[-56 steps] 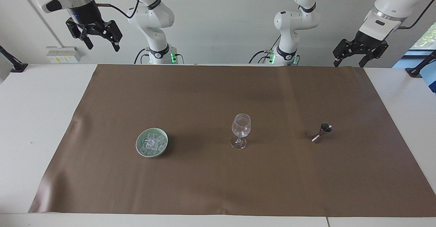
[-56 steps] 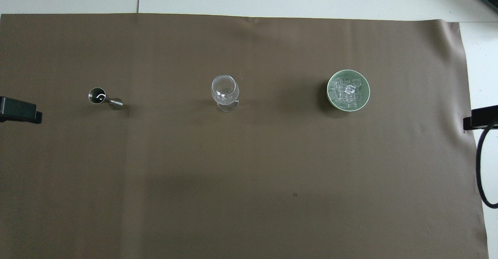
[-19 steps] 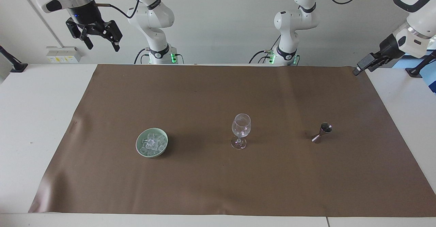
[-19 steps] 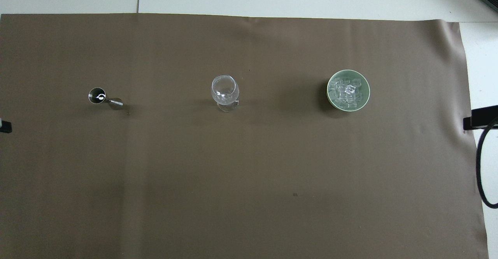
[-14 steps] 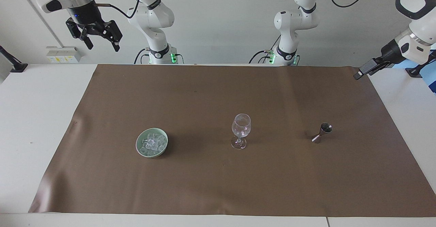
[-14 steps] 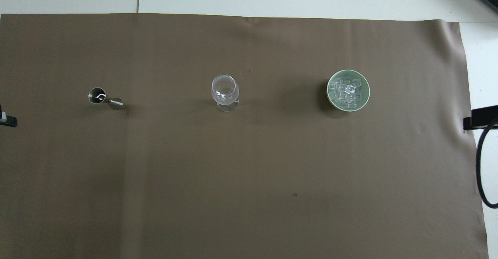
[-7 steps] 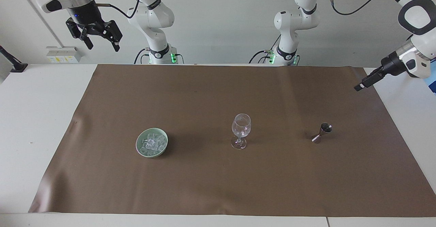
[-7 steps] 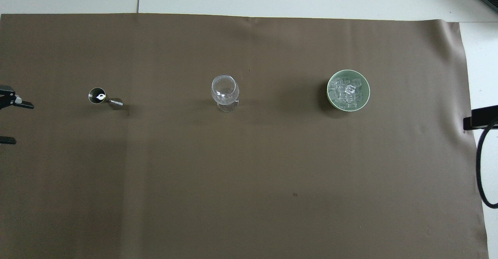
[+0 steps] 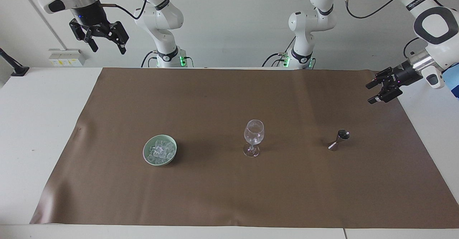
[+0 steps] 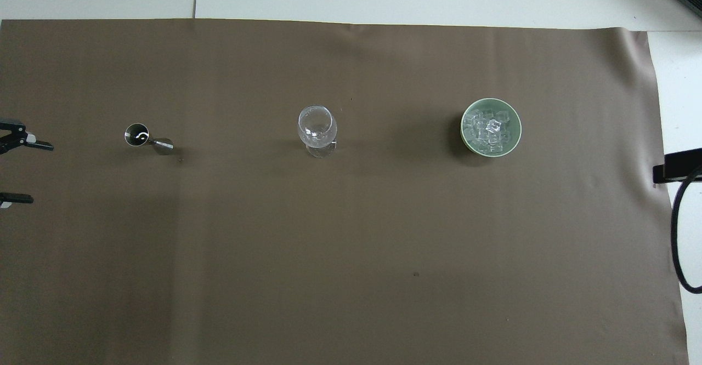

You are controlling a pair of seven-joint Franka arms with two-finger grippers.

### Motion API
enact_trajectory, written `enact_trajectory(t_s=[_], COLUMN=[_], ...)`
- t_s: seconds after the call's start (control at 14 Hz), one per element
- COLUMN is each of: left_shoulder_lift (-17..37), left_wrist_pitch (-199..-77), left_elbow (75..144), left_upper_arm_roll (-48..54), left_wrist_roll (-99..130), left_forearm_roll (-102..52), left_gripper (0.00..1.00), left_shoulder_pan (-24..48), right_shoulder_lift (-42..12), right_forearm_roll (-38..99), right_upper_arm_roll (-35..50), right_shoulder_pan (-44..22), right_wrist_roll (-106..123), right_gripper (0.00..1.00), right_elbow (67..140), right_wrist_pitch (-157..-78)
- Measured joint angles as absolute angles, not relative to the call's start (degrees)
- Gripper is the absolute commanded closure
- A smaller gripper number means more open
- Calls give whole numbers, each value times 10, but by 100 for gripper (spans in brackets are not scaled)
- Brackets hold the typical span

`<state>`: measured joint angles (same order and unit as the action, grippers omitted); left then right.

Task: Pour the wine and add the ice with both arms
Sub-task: 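Move the left gripper forward toward the small silver bottle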

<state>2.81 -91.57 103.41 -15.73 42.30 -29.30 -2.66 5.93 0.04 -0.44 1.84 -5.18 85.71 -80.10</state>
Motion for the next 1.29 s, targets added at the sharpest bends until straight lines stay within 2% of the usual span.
enact_trajectory(t_s=[0.64, 1.29], left_shoulder_lift=[56, 140], left_wrist_pitch=[-920, -917], left_elbow=[1040, 1049], left_upper_arm_roll=[-158, -159], left_wrist_roll=[487, 489], left_forearm_roll=[-334, -442], left_gripper=[0, 0], left_shoulder_pan=[-34, -73], right_shoulder_lift=[59, 59], right_forearm_roll=[0, 0], right_upper_arm_roll=[-4, -4], right_shoulder_pan=[18, 18], right_wrist_roll=[-52, -52], right_gripper=[0, 0], right_elbow=[857, 857], right_wrist_pitch=[-801, -801])
